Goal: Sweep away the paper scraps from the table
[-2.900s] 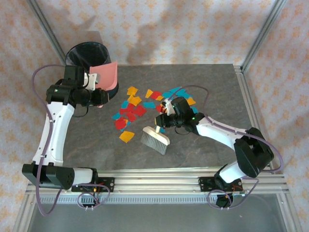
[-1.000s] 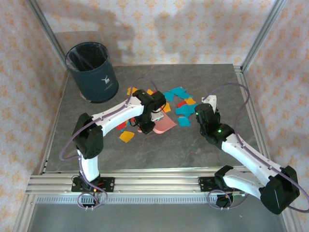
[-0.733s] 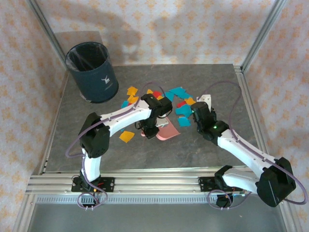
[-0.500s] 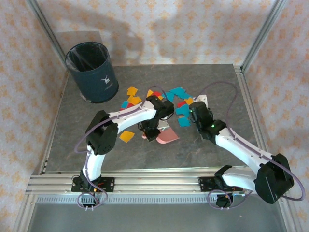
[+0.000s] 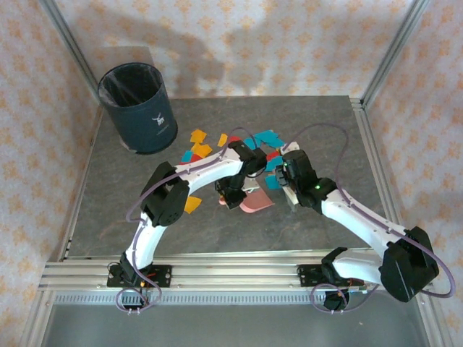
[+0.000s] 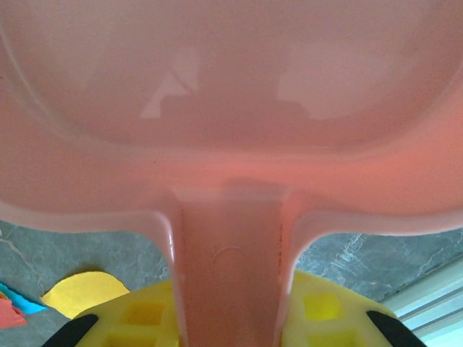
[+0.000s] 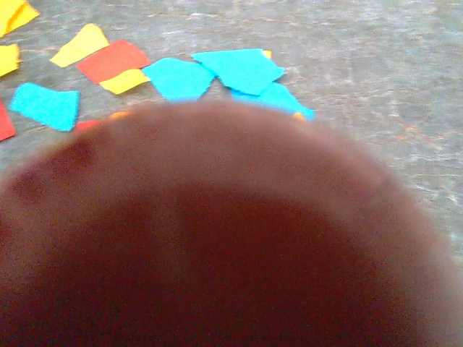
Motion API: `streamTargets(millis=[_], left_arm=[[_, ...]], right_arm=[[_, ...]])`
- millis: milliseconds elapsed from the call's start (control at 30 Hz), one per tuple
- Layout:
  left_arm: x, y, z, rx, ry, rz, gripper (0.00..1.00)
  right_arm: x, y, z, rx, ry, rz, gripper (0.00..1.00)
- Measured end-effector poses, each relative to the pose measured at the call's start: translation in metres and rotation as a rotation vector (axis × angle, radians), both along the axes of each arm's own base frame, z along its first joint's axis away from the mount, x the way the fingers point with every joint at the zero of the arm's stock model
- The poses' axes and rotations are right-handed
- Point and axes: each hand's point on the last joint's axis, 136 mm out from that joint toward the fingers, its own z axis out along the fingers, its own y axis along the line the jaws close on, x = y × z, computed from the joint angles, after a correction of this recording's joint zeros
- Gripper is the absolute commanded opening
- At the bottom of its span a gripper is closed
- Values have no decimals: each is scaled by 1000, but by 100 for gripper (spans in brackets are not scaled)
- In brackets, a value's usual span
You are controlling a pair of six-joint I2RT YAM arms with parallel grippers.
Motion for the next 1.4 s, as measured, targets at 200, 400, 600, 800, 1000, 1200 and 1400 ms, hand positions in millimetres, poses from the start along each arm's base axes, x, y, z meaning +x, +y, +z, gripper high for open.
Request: streamTargets(millis=[200, 400, 600, 800, 1000, 1200, 1400], left_arm=[[8, -6, -1, -2, -12, -1, 0], [11, -7, -1, 0, -21, 0, 0], [17, -3, -1, 12, -39, 22, 0], [24, 5, -5, 24, -54, 62, 0], [24, 6, -7, 31, -58, 72, 0], [24, 6, -7, 31, -58, 72, 0], [24, 6, -7, 30, -58, 72, 0]], right_arm=[[-9, 16, 9, 64, 4, 95, 0], [-21, 24, 16, 98, 23, 162, 0], [-22, 10, 26, 69, -12, 114, 0], [-17, -18, 51, 42, -117, -29, 0], [-3, -55, 61, -32, -199, -234, 0], [19, -90, 56, -75, -221, -392, 0], [42, -110, 39, -124, -206, -456, 0]])
